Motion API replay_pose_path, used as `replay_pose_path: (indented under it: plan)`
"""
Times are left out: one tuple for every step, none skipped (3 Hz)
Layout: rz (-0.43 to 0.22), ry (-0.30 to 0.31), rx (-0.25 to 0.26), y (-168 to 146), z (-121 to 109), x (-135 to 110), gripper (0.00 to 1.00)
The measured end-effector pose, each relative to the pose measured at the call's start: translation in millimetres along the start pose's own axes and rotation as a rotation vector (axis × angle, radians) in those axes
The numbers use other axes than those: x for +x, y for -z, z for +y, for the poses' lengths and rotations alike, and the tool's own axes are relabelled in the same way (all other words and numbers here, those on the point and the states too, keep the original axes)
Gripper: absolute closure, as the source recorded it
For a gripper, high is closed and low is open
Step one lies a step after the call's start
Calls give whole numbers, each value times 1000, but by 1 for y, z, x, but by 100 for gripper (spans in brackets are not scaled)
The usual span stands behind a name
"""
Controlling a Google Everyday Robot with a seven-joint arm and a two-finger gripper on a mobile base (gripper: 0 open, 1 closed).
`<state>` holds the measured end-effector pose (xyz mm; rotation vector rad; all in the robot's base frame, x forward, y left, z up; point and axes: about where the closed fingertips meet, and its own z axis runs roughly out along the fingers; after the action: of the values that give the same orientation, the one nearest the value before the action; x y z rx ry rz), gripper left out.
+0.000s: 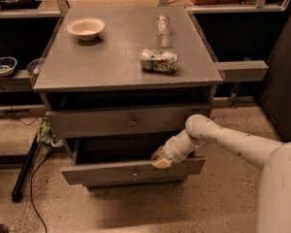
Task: Open middle drawer
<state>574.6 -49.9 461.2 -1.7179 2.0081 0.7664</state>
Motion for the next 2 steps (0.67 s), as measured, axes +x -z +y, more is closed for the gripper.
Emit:
replay_pose_path:
  plan:
    - [0, 0, 0, 0, -3, 0, 100]
    - [0, 0, 0, 1, -7, -1, 100]
